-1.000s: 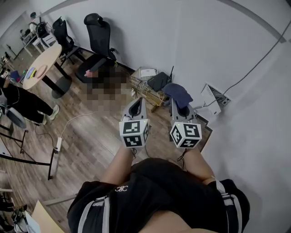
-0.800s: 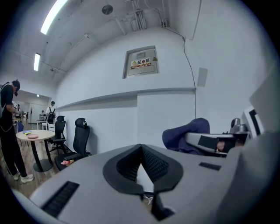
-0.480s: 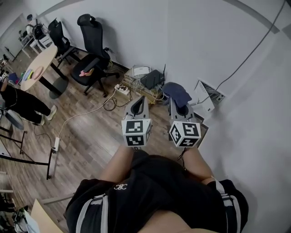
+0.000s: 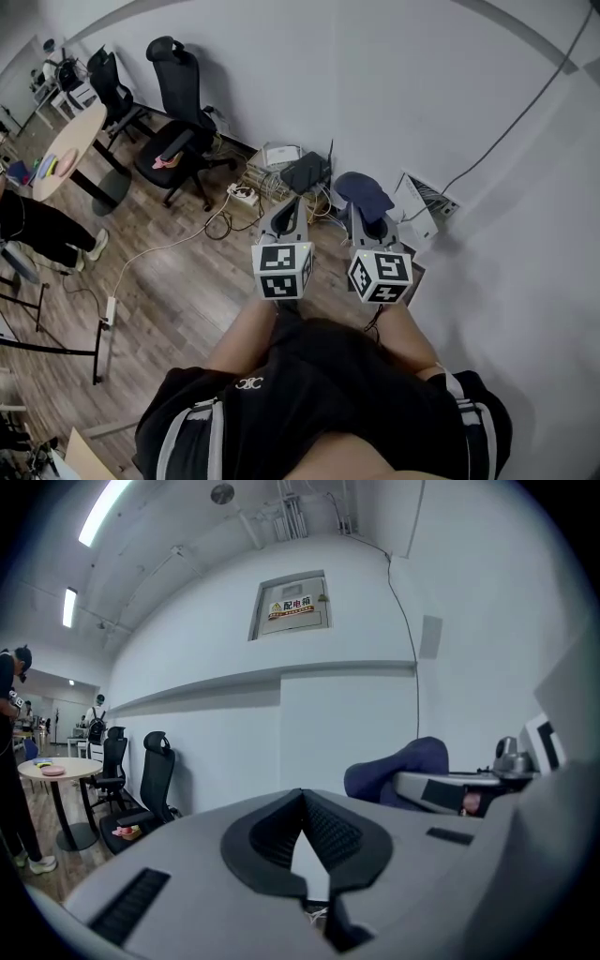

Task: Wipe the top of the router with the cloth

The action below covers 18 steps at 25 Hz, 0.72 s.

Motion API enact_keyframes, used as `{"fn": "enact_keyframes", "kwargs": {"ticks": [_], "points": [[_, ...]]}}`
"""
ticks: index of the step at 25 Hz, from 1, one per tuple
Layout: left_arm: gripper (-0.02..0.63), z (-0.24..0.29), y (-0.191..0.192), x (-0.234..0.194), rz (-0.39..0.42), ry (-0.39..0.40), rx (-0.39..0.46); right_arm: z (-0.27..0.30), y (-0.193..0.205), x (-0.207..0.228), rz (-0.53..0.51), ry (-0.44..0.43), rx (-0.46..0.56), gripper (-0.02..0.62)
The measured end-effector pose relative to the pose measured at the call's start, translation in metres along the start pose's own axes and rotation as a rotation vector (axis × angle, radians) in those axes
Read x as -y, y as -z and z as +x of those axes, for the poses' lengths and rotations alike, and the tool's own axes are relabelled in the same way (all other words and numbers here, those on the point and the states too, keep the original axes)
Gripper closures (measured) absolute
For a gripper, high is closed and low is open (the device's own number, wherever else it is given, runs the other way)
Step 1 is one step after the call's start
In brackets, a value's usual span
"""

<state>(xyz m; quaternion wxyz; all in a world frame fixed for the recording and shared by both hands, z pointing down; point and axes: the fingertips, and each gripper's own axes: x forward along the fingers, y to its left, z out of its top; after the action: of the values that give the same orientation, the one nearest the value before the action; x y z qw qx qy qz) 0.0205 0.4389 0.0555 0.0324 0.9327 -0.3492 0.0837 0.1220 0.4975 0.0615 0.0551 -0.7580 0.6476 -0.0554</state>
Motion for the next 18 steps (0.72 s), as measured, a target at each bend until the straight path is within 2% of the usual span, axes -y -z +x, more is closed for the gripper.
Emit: {"fn": "enact_keyframes", "kwargs": {"ticks": [9,14,18], "points": [[0.595,0.076,-0.004,-0.058,-0.042,0.025,-0.005,0.091,0.007,-0.001,-0.035,0.007,-0.032,0.551],[0.595,0.119,-0.014,-0.106,0.001,0.013,-0.027,0.156,0.006,-0.007,-0.032,0.007,-0.056,0.549],[0.595,0.150,-0.021,-0.149,-0.018,0.018,-0.038,0.208,0.006,-0.018,-0.030,0.008,-0.070,0.551]]}}
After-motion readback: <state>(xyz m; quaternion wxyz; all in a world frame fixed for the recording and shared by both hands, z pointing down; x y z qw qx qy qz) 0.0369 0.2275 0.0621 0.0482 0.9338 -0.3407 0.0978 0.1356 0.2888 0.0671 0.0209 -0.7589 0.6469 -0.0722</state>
